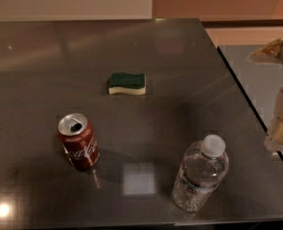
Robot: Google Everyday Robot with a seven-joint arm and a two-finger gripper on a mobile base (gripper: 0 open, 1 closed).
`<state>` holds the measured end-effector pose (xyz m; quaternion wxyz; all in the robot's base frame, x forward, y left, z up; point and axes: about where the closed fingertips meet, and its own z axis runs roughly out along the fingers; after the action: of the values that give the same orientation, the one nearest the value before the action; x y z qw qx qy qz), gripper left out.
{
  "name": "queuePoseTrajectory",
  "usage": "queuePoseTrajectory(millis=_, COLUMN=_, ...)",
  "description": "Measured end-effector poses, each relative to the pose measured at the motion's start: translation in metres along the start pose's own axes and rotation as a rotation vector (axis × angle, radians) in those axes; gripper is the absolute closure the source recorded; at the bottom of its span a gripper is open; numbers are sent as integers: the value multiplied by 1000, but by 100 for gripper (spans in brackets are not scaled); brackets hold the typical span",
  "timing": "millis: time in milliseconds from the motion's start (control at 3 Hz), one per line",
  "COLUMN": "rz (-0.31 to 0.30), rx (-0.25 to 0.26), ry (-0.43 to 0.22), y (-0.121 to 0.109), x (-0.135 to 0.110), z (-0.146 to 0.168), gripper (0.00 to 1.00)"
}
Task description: Move water bottle near sponge
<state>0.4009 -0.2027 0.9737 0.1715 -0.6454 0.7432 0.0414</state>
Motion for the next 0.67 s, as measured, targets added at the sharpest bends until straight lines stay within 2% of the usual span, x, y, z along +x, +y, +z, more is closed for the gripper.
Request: queuePoseTrajectory(millis=667, rz=-98, rx=-87, ry=-212, y=56, x=-30, z=7, gripper=0)
